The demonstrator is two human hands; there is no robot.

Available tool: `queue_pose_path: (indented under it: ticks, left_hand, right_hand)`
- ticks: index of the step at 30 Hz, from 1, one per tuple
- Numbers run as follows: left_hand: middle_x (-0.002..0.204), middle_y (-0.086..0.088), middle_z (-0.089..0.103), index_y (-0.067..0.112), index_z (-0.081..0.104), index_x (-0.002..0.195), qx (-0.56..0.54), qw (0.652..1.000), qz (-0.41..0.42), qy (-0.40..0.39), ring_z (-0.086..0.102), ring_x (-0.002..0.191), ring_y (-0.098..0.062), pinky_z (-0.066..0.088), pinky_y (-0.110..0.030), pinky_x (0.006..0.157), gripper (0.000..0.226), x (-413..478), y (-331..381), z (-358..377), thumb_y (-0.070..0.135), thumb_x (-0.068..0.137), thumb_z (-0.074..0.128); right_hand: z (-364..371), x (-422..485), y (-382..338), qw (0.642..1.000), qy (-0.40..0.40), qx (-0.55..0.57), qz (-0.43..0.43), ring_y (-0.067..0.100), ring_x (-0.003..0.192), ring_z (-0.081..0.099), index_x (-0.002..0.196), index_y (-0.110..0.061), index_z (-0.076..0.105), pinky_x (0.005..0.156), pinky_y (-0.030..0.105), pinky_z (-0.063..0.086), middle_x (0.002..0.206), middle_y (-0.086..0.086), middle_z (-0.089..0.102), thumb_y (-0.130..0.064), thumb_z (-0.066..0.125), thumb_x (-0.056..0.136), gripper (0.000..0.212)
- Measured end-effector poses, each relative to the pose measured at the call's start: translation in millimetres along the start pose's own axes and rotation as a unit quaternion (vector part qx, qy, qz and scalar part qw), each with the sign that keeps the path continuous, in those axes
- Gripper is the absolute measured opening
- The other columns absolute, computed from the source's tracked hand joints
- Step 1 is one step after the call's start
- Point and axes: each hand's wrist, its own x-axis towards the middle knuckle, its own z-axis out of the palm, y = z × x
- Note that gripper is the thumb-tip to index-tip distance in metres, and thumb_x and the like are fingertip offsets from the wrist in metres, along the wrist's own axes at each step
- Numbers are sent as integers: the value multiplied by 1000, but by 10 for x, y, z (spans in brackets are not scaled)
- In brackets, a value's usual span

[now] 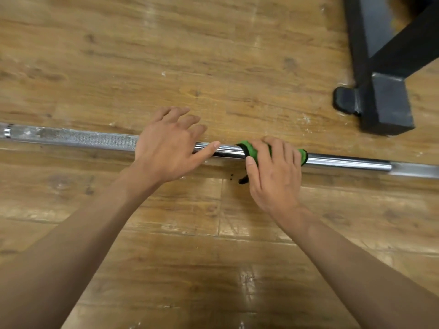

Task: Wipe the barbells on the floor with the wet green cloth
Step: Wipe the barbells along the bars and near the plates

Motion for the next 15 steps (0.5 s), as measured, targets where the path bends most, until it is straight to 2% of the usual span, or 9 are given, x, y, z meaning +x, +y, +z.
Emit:
queue_pose_path:
  ticks: [3, 7, 8, 10, 12, 15]
  left_hand:
    - [133, -8, 70, 17, 77, 116, 7, 1000, -6, -8, 53, 137, -32, 34, -48, 112, 75, 4, 0, 1, 68, 100, 25]
    - [132, -7, 70, 17, 78, 115, 9, 1000, -8, -8, 54, 136, -32, 37, -49, 109, 75, 20, 9, 0, 68, 100, 26]
    - [132, -7, 70, 17, 78, 115, 8, 1000, -8, -8, 54, 136, -32, 37, -48, 108, 75, 28, 10, -4, 68, 100, 25]
    - [133, -7, 70, 17, 78, 115, 5, 1000, -8, -6, 55, 135, -33, 38, -49, 108, 75, 40, 15, -15, 68, 100, 25]
    - [132, -6, 71, 17, 78, 114, 6, 1000, -7, -1, 55, 134, -33, 39, -49, 107, 75, 40, 18, -8, 68, 100, 25]
    - [133, -5, 70, 17, 78, 115, 7, 1000, -11, -8, 55, 135, -32, 39, -48, 107, 76, 37, 20, 3, 69, 100, 25]
  right_hand:
    - [-104, 66, 116, 999, 36, 19, 11, 30, 98, 46, 110, -6, 63, 87, 42, 31, 109, 15, 61, -39, 42, 104, 39]
    - [-255, 145, 57, 991, 110, 65, -34, 27, 86, 43, 91, -6, 62, 77, 40, 27, 93, 13, 59, -38, 36, 107, 44]
    - [-250, 148, 52, 990, 117, 71, -25, 27, 82, 43, 84, -7, 61, 75, 40, 27, 87, 11, 57, -37, 34, 108, 47]
    - [-197, 166, 53, 991, 123, 55, 23, 26, 78, 42, 74, -10, 58, 73, 38, 25, 80, 8, 51, -30, 42, 106, 41]
    - [-129, 223, 23, 992, 108, 31, 66, 28, 78, 44, 72, -11, 56, 73, 36, 22, 80, 8, 49, -22, 51, 98, 29]
    - [-91, 363, -72, 992, 28, 23, 122, 33, 86, 48, 87, -10, 54, 74, 41, 30, 93, 12, 53, -25, 46, 86, 17]
